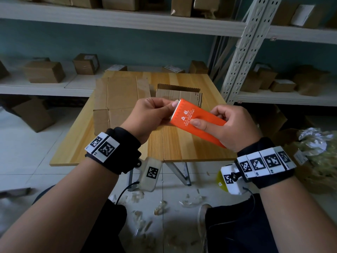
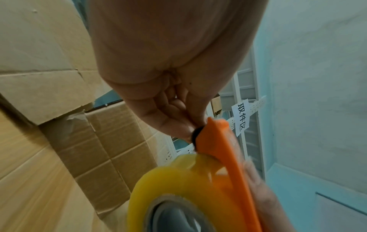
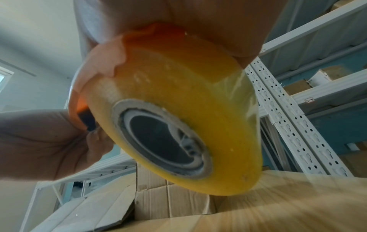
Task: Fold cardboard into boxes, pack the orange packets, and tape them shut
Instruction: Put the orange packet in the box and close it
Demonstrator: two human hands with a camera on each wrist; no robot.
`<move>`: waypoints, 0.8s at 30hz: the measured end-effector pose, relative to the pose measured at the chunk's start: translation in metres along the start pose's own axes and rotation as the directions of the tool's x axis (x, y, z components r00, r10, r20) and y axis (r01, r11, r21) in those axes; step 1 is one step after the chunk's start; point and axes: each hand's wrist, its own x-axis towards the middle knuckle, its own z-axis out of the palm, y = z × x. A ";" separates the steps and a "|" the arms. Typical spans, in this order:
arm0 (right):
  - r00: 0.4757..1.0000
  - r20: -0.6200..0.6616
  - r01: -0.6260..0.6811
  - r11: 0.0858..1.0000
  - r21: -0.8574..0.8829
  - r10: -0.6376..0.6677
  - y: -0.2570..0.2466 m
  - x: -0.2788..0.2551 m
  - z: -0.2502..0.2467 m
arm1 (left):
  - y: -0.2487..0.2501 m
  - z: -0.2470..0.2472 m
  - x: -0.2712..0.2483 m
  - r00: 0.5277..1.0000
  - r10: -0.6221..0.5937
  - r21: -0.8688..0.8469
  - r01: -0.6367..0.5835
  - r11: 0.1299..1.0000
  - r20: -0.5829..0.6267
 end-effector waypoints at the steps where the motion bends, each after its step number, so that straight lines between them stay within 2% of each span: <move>1: 1.000 0.006 0.002 1.000 -0.006 -0.002 0.001 0.000 0.000 | 0.000 0.000 0.001 1.000 -0.002 0.013 0.002 1.000 0.002; 9: 0.998 0.055 0.020 1.000 -0.019 -0.019 0.004 -0.001 0.003 | -0.007 -0.015 0.007 1.000 0.019 0.100 -0.017 0.995 -0.018; 13: 1.000 0.031 0.004 1.000 -0.018 -0.003 0.011 0.000 -0.001 | -0.001 -0.035 0.009 0.994 0.024 0.038 -0.021 0.999 -0.103; 20: 0.998 0.049 -0.044 0.999 -0.027 0.046 0.023 -0.003 -0.011 | 0.004 -0.080 0.006 0.974 0.039 0.057 -0.027 0.998 -0.225; 24: 0.995 0.074 -0.065 0.998 -0.020 0.066 0.027 -0.007 -0.013 | 0.003 -0.090 0.001 0.968 0.039 0.066 -0.023 0.998 -0.248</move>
